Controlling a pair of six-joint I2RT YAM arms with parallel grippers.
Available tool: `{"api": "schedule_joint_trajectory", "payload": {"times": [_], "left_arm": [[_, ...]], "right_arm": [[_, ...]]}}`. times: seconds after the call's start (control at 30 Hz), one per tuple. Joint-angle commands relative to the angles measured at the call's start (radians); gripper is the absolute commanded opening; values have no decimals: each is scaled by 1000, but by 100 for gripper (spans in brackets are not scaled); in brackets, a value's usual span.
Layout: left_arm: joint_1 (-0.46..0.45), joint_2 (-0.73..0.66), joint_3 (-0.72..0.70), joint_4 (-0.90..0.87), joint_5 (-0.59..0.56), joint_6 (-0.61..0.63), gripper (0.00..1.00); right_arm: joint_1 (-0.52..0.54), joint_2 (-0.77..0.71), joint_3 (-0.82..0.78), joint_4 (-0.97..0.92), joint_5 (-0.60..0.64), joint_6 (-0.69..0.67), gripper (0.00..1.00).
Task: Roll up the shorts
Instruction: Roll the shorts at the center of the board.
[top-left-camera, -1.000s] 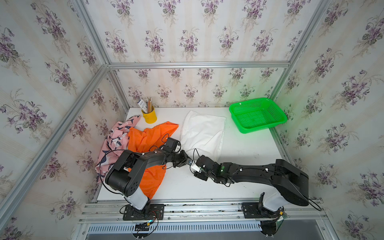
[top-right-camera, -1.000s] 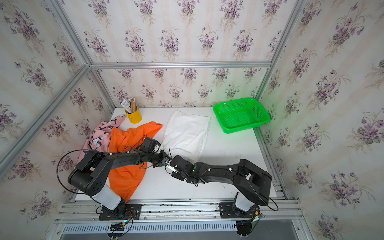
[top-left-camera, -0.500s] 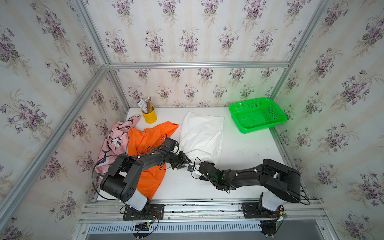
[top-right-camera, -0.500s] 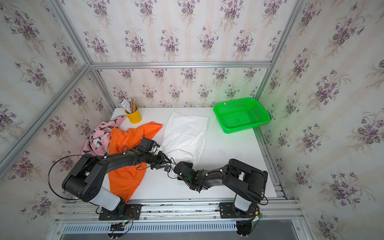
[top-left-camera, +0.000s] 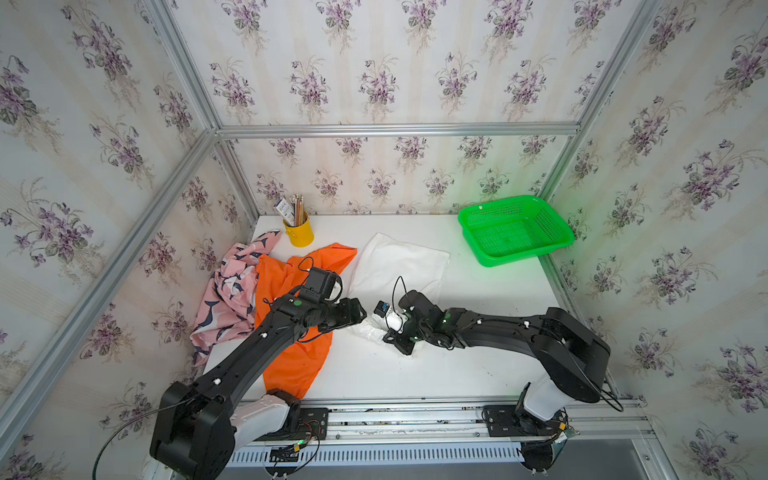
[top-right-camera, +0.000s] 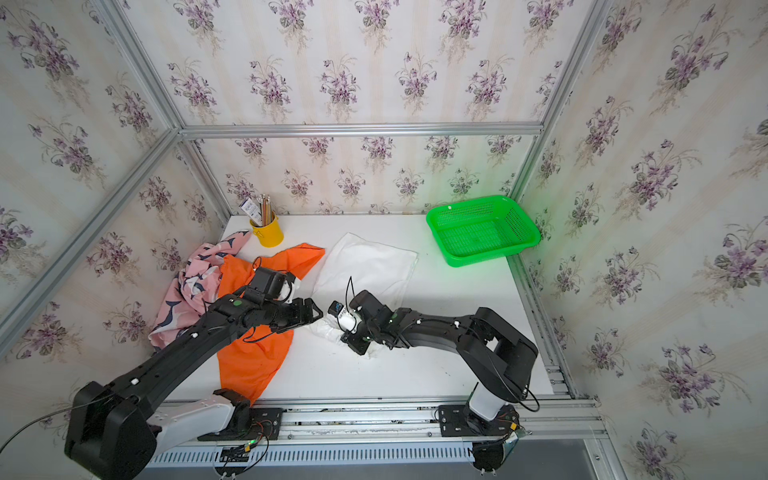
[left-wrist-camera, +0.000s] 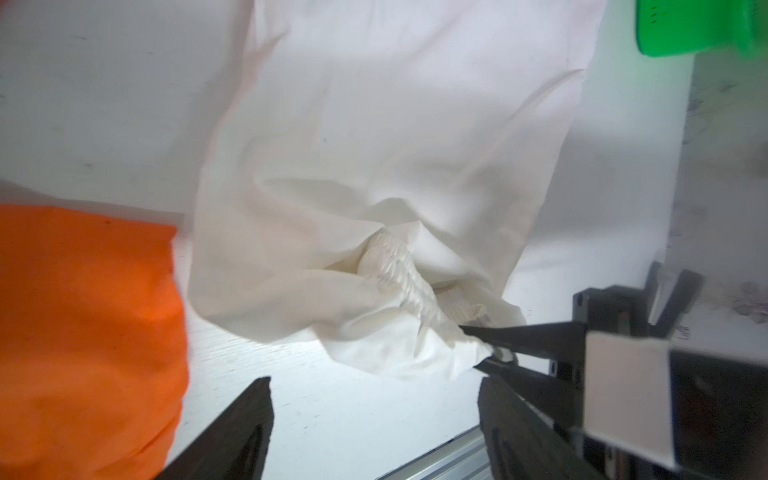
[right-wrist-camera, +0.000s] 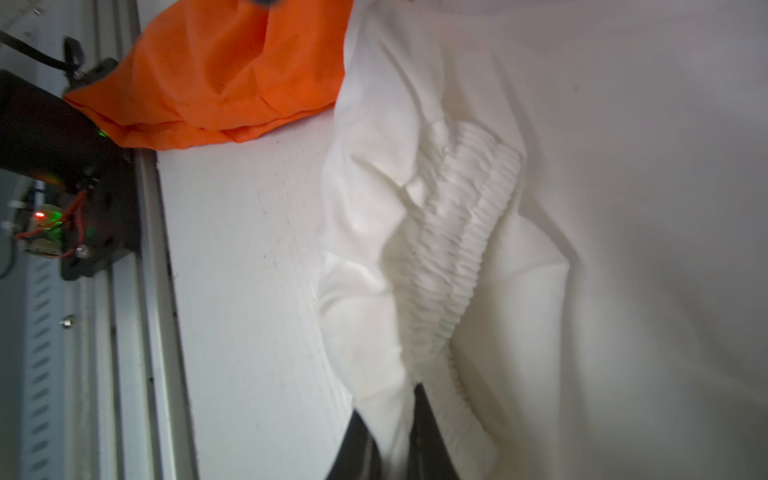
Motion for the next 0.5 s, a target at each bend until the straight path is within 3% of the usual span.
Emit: {"api": "schedule_joint_trajectory", "payload": {"times": [0.0,0.2,0.47], "left_arm": [[-2,23,31,-123,-80,118,81],[-47,150,93,-41,-33,144,81],[-127,449,284,1,-88,160,75]], "right_arm": [[-89,69,33,-38,-315,116,0],[-228,217,116,-80,-386,183,4],[-316,364,215,-175,-329,246,28]]}}
